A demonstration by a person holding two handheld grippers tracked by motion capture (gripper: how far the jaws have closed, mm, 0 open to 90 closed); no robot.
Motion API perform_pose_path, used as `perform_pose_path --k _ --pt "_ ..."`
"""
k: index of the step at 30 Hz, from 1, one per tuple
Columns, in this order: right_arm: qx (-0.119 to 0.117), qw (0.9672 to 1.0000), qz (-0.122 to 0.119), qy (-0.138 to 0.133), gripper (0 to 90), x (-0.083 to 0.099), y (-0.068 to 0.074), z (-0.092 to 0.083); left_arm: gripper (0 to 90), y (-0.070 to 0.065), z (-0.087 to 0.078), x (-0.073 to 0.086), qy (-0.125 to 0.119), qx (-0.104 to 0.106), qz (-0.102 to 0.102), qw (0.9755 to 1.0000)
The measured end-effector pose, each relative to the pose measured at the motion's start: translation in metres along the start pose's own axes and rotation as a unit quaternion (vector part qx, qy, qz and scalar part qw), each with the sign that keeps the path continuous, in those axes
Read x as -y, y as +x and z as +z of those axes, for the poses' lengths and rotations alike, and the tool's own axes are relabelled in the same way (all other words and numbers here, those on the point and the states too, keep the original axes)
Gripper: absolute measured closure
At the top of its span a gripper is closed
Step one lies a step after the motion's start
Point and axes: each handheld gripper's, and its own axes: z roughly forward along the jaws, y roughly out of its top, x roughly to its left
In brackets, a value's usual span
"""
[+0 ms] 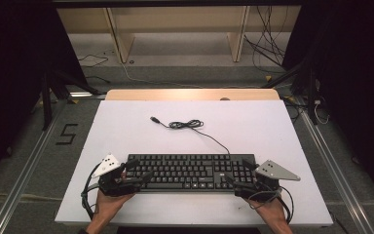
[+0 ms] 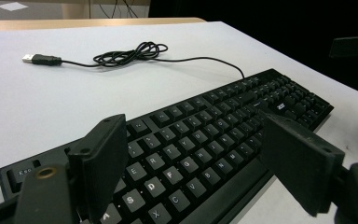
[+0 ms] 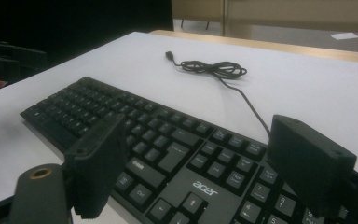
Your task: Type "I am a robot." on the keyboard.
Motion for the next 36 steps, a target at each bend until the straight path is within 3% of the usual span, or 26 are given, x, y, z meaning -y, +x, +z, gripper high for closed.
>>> perform_pose_path --k 36 --pt "-0.049 0.9986 -0.014 0.011 21.3 -0.018 0.024 0.047 24.7 0.010 0.004 0.002 0.028 -0.031 -0.026 0.9988"
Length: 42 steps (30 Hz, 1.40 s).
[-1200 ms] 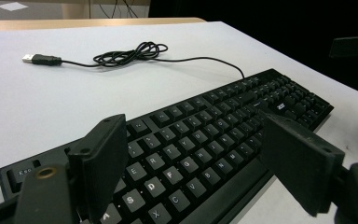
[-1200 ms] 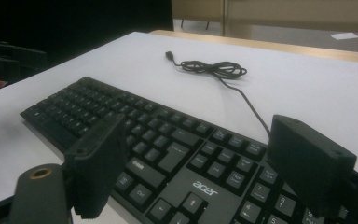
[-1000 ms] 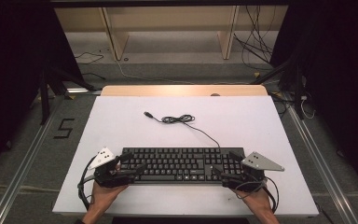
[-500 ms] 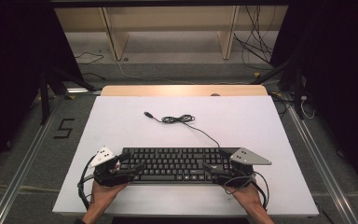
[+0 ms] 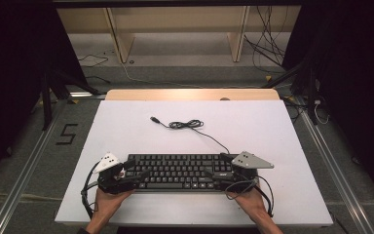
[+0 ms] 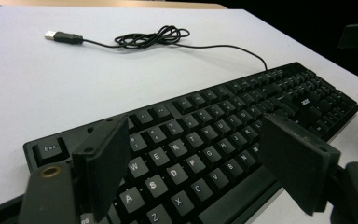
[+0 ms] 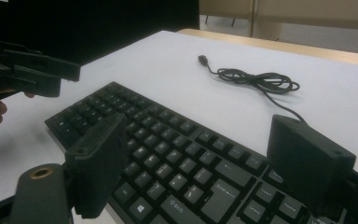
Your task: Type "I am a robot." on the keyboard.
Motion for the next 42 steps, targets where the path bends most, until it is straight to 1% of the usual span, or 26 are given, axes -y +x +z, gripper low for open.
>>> perform_pose_path --k 9,10,17,18,21,23,25,30,34,39,42 --pt "-0.008 1.0000 -0.003 0.004 21.3 -0.001 0.003 0.006 26.2 0.002 0.002 0.001 0.016 -0.004 -0.010 0.9998" --pt "-0.009 0.9999 -0.004 0.005 21.3 -0.002 0.004 0.008 26.7 0.003 0.003 0.001 0.020 -0.008 -0.016 0.9996" --pt "-0.012 0.9999 -0.008 0.006 21.3 -0.003 0.006 0.009 31.5 0.006 0.003 0.000 0.029 -0.014 -0.029 0.9991" --pt "-0.012 0.9999 -0.008 0.007 21.4 -0.003 0.007 0.009 32.7 0.009 0.003 0.000 0.032 -0.016 -0.038 0.9986" --pt "-0.013 0.9998 -0.009 0.010 21.5 -0.002 0.007 0.011 35.0 0.011 0.002 0.000 0.031 -0.016 -0.048 0.9982" --pt "-0.015 0.9998 -0.010 0.011 21.6 -0.002 0.008 0.012 36.6 0.011 0.002 0.000 0.032 -0.017 -0.048 0.9982" --pt "-0.017 0.9997 -0.013 0.015 21.7 -0.002 0.009 0.013 37.7 0.011 0.003 0.000 0.038 -0.021 -0.046 0.9980" --pt "-0.020 0.9995 -0.015 0.022 21.7 -0.002 0.010 0.018 37.8 0.012 0.002 0.000 0.039 -0.026 -0.051 0.9976" --pt "-0.023 0.9992 -0.017 0.026 21.7 -0.002 0.012 0.022 37.7 0.013 0.000 0.000 0.038 -0.028 -0.051 0.9976" --pt "-0.029 0.9986 -0.022 0.039 24.5 -0.003 0.016 0.032 35.6 0.012 -0.002 0.000 0.034 -0.026 -0.054 0.9976" --pt "-0.033 0.9983 -0.021 0.044 27.0 -0.005 0.017 0.036 33.9 0.012 -0.004 -0.001 0.031 -0.024 -0.051 0.9979"
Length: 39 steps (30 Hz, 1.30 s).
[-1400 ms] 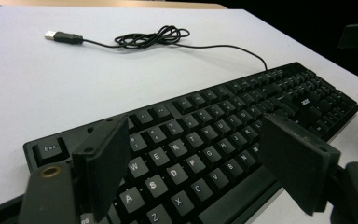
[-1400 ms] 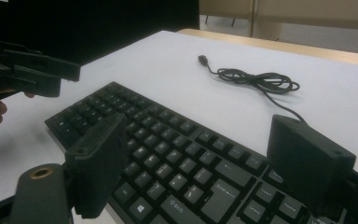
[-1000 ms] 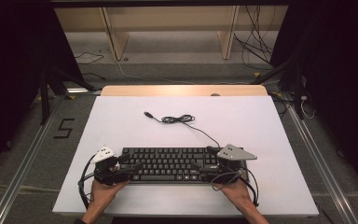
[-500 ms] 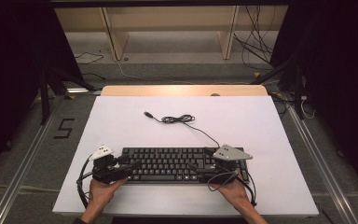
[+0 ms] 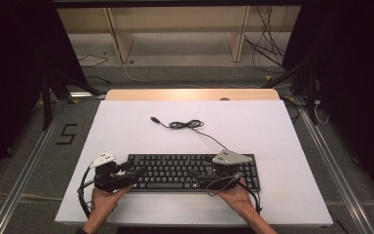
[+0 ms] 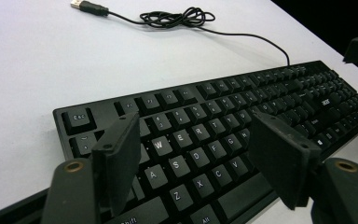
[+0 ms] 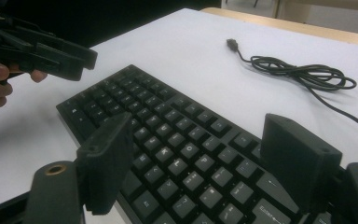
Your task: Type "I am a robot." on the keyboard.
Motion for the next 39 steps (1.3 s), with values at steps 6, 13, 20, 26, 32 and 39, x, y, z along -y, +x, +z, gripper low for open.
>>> perform_pose_path --k 6,13,20,26,32,39 --pt "-0.001 1.0000 -0.004 0.008 35.4 -0.003 0.002 0.007 34.1 0.001 -0.002 0.000 -0.002 -0.005 -0.001 1.0000" --pt "-0.015 0.9993 -0.012 0.031 56.6 -0.004 0.003 0.017 31.9 0.001 -0.005 -0.001 -0.007 -0.007 -0.002 1.0000" --pt "-0.023 0.9975 -0.009 0.066 81.2 -0.006 0.004 0.029 28.9 0.002 -0.009 -0.001 -0.014 -0.013 -0.006 0.9998" --pt "-0.021 0.9957 -0.014 0.090 90.0 -0.006 0.006 0.040 27.8 0.003 -0.013 -0.001 -0.015 -0.015 -0.004 0.9998" --pt "-0.020 0.9935 -0.018 0.110 90.0 -0.005 0.008 0.051 27.5 0.003 -0.014 -0.001 -0.017 -0.013 -0.002 0.9998" --pt "-0.015 0.9917 -0.020 0.126 90.0 -0.003 0.009 0.059 27.5 0.003 -0.015 0.000 -0.016 -0.015 0.004 0.9997"
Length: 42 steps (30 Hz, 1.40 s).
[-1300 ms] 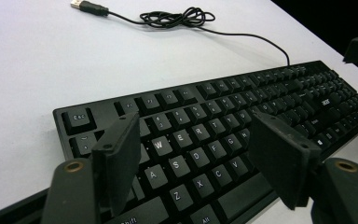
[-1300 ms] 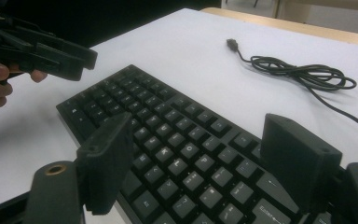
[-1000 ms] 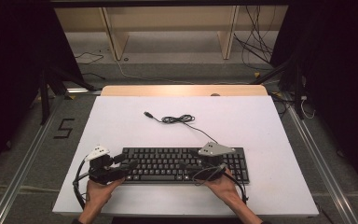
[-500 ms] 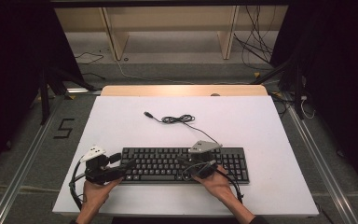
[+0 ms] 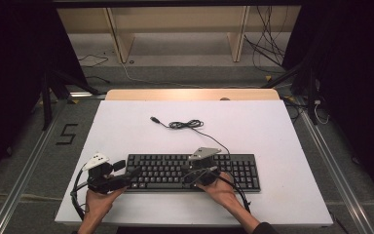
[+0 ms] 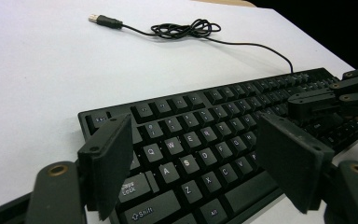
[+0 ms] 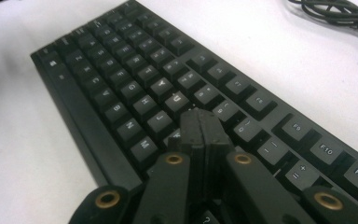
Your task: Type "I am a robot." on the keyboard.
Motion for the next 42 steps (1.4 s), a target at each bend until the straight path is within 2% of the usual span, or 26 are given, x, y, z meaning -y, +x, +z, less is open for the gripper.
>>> perform_pose_path --k 15,18,24,28,31,34,35,36,39,42 --pt "0.011 0.9996 -0.005 0.025 90.0 0.003 0.000 0.009 27.6 -0.001 0.000 0.000 0.001 -0.001 0.004 1.0000" --pt "0.014 0.9993 -0.011 0.032 90.0 0.003 0.001 0.011 27.6 0.000 0.000 0.000 0.001 -0.001 0.004 1.0000" --pt "0.020 0.9992 -0.016 0.030 90.0 0.005 0.002 0.012 27.6 0.000 0.000 0.000 0.002 -0.002 0.004 1.0000" --pt "0.014 0.9994 -0.005 0.030 90.0 0.004 0.002 0.011 27.7 0.000 0.000 0.000 0.001 -0.003 0.004 1.0000" --pt "0.010 0.9999 0.003 0.012 89.0 0.003 0.000 0.006 28.1 0.002 0.000 0.000 0.000 -0.004 0.001 1.0000" --pt "0.006 1.0000 0.005 -0.001 85.6 0.002 0.000 0.003 28.6 0.003 -0.001 -0.001 0.000 -0.004 0.001 1.0000" --pt "0.005 0.9998 0.008 -0.016 79.4 0.000 -0.001 -0.002 29.0 0.004 -0.002 -0.001 -0.001 -0.004 -0.001 1.0000" --pt "0.006 0.9997 0.011 -0.022 76.1 0.000 -0.001 -0.004 29.6 0.004 -0.002 -0.001 -0.001 -0.004 0.000 1.0000" --pt "0.004 0.9990 0.019 -0.041 59.0 -0.001 -0.005 -0.011 31.7 0.005 -0.002 -0.001 -0.001 -0.003 0.000 1.0000" --pt "0.010 0.9983 0.024 -0.052 49.1 -0.001 -0.008 -0.019 35.3 0.006 -0.002 0.000 0.001 -0.004 0.001 1.0000"
